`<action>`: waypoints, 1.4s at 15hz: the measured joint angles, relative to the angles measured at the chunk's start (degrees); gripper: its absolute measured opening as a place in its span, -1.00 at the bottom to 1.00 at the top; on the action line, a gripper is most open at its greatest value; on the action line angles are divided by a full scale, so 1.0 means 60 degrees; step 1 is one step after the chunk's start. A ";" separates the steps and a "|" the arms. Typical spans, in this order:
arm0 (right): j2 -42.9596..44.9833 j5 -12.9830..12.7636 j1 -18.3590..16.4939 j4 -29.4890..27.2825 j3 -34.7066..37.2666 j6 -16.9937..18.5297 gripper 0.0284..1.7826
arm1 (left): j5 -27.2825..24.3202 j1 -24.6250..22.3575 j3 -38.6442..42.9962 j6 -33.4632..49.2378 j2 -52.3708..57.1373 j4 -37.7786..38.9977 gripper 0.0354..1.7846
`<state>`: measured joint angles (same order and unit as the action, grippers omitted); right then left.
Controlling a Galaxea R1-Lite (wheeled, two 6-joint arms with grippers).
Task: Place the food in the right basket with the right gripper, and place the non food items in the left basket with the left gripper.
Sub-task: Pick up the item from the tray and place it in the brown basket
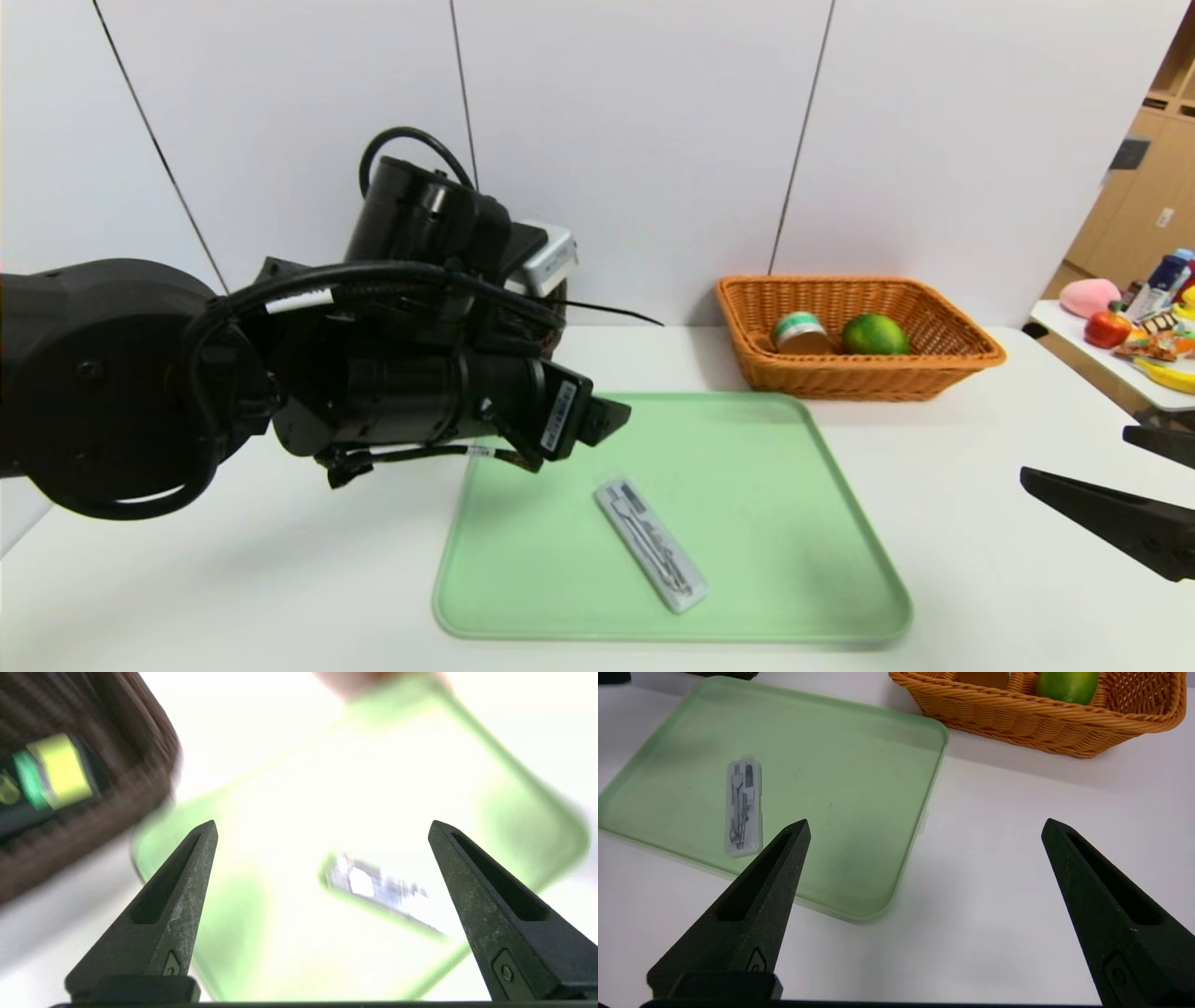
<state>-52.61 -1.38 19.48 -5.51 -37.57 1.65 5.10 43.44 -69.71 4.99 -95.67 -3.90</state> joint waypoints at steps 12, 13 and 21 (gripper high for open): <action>0.0859 0.0020 -0.0026 -0.0008 0.0593 0.0004 0.92 | 0.2619 0.2554 -0.1888 0.5486 -0.2247 -0.3621 0.87; 0.0955 0.0028 -0.0022 -0.0014 0.0673 0.0000 0.92 | 0.2601 0.2560 -0.2343 0.5870 -0.2558 -0.3897 0.87; 0.1337 0.0087 -0.0010 0.0004 0.1012 -0.0026 0.92 | 0.2528 0.2334 -0.3243 0.7262 -0.3775 -0.4257 0.89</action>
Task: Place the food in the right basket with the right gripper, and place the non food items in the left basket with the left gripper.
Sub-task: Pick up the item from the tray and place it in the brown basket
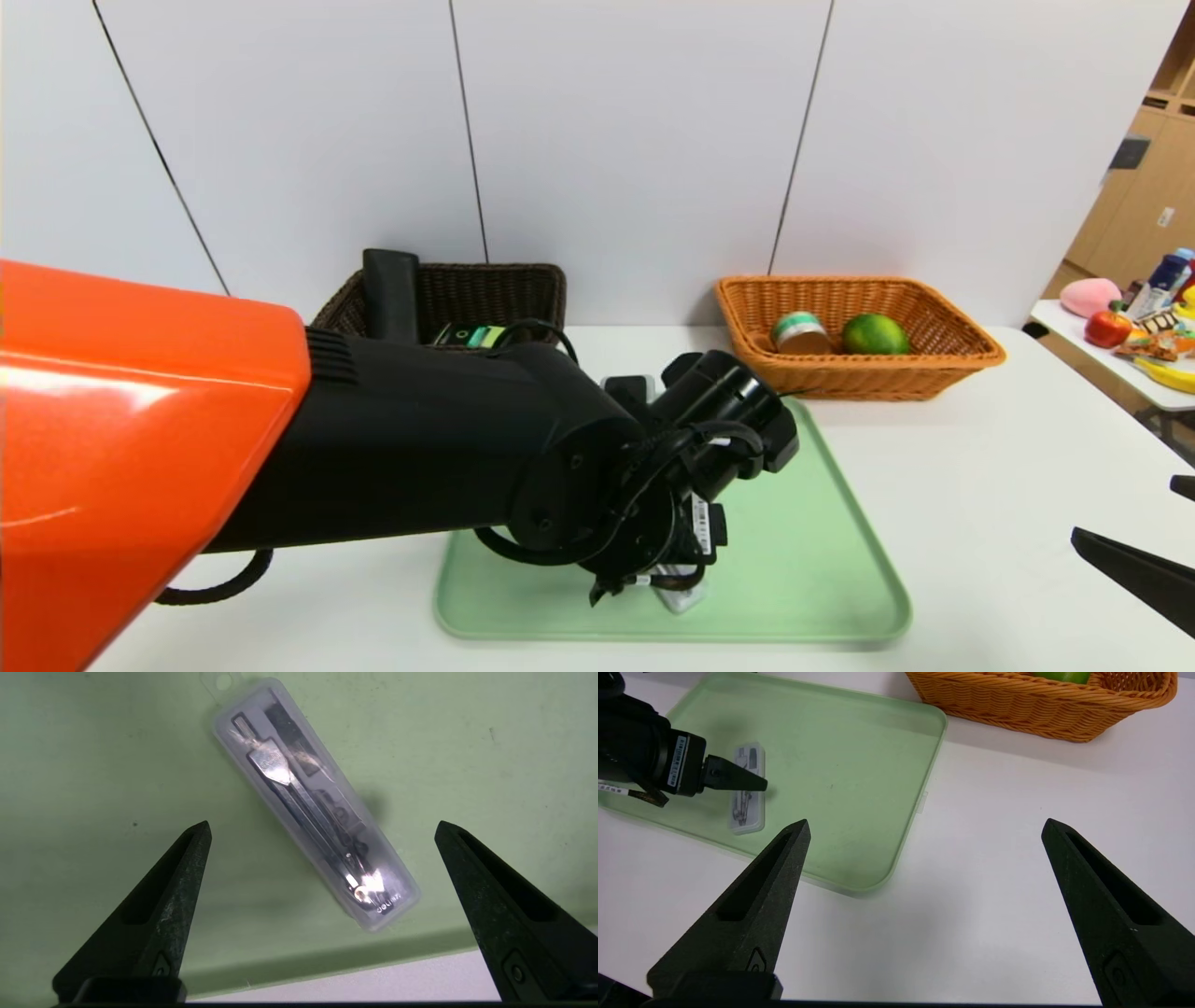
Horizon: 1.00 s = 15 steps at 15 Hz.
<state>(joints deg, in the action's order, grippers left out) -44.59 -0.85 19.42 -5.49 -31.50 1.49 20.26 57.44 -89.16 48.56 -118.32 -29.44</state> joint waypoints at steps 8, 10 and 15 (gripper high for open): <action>0.0110 0.0006 -0.0004 -0.0004 0.0022 -0.0120 0.92 | 0.0177 -0.0124 0.0069 0.0158 -0.0475 0.0035 0.66; 0.0116 0.0010 -0.0004 -0.0004 0.0022 -0.0120 0.92 | 0.0161 -0.0130 0.0081 0.0108 -0.0484 0.0016 0.31; 0.0124 0.0065 0.0000 -0.0008 0.0037 -0.0120 0.92 | 0.0128 -0.0047 0.0077 0.0061 -0.0510 0.0002 -0.39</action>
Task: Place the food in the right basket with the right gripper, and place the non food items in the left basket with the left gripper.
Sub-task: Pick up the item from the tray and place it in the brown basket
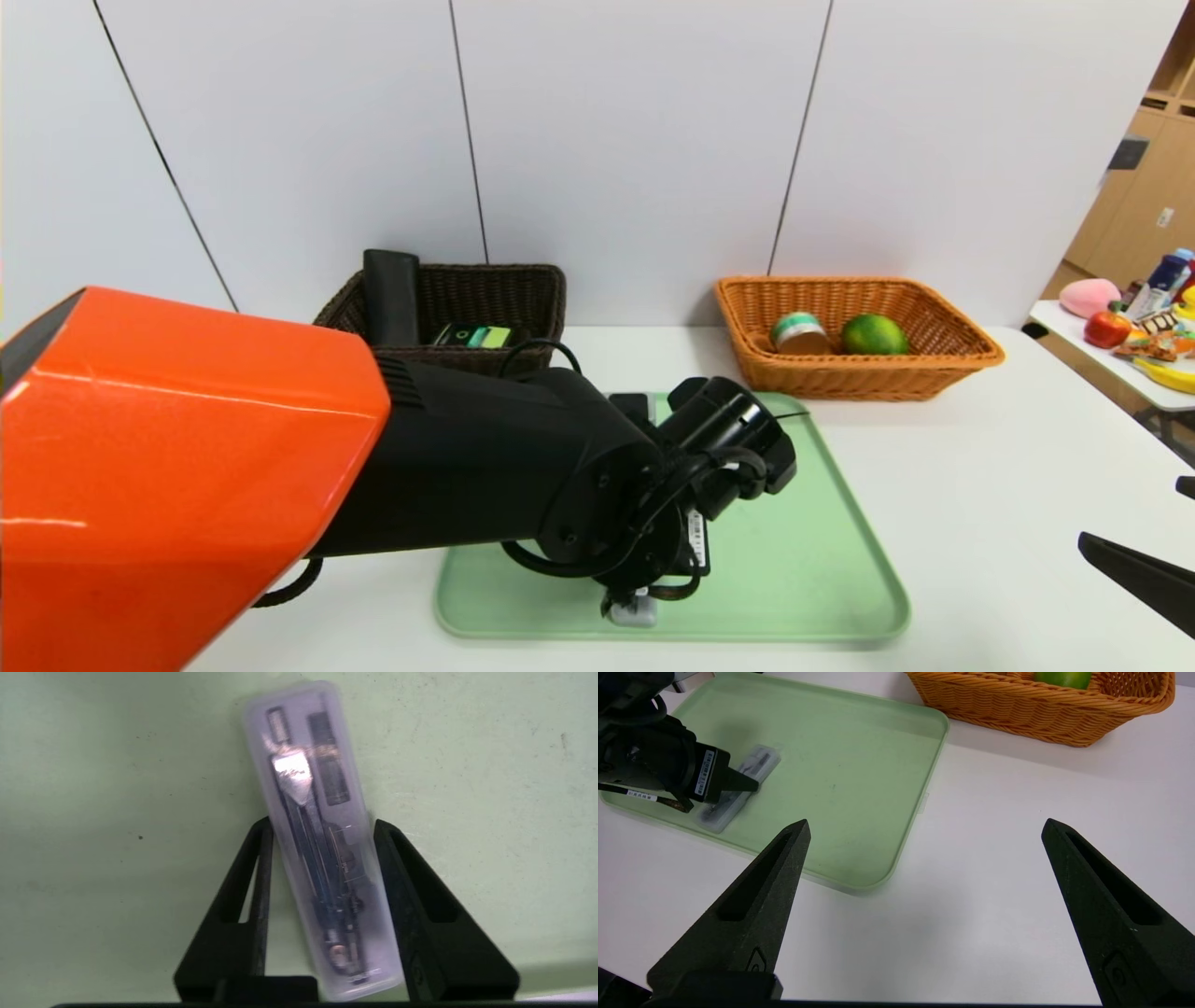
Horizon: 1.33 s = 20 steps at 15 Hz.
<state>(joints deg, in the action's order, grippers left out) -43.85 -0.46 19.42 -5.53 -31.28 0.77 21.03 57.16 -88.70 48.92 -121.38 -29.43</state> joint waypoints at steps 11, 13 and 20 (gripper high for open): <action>0.0102 -0.0022 0.0033 -0.0079 0.0215 -0.0112 0.92 | 0.1089 -0.0823 -0.0152 -0.2072 0.1483 0.0486 -0.39; 0.0004 -0.0014 0.0047 0.0004 0.0018 -0.0124 0.92 | 0.1126 -0.1792 -0.0146 -0.3206 0.2135 0.0981 -0.39; -0.0390 0.0173 0.0006 0.0037 -0.0666 -0.0128 0.92 | 0.0486 -0.5260 0.1378 -0.8584 0.2985 0.6311 -0.39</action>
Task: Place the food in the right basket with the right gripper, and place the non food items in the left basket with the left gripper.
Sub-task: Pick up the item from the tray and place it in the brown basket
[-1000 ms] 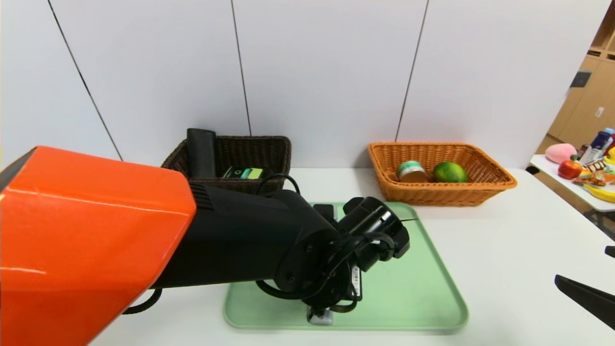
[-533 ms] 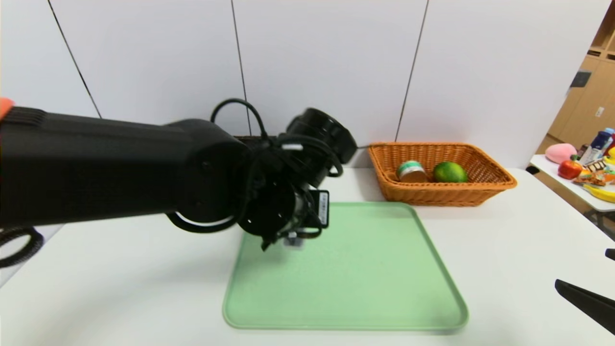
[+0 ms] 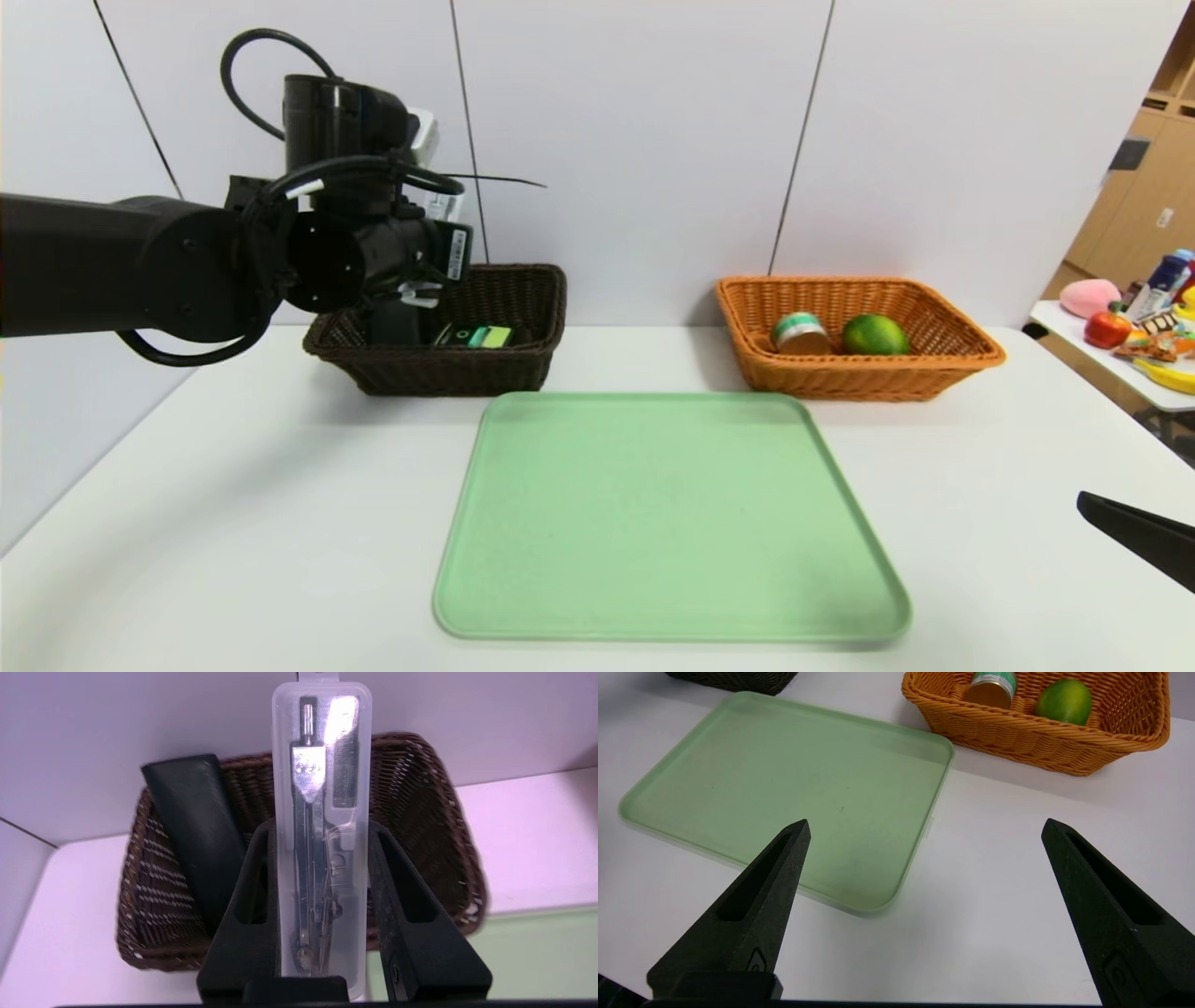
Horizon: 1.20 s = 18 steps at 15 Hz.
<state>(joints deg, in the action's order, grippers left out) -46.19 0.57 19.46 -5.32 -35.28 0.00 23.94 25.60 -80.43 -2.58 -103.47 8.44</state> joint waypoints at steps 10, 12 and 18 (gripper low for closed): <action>-0.0620 0.0000 -0.0207 0.1491 -0.0244 0.0000 0.92 | -0.0492 -0.0874 0.0670 -0.0729 -0.2215 0.3706 -0.39; -0.0837 0.0004 -0.0211 0.1808 -0.0258 0.0000 0.92 | -0.0540 -0.0896 0.0648 -0.0735 -0.2481 0.3724 -0.39; -0.1150 0.0004 -0.0215 0.1873 -0.0368 0.0000 0.92 | -0.0565 -0.0910 0.0475 -0.0695 -0.2784 0.3771 -0.02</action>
<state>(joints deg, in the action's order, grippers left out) -53.09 0.60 18.16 5.92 -37.49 0.00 20.55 20.14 -77.58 -6.75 -120.17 31.06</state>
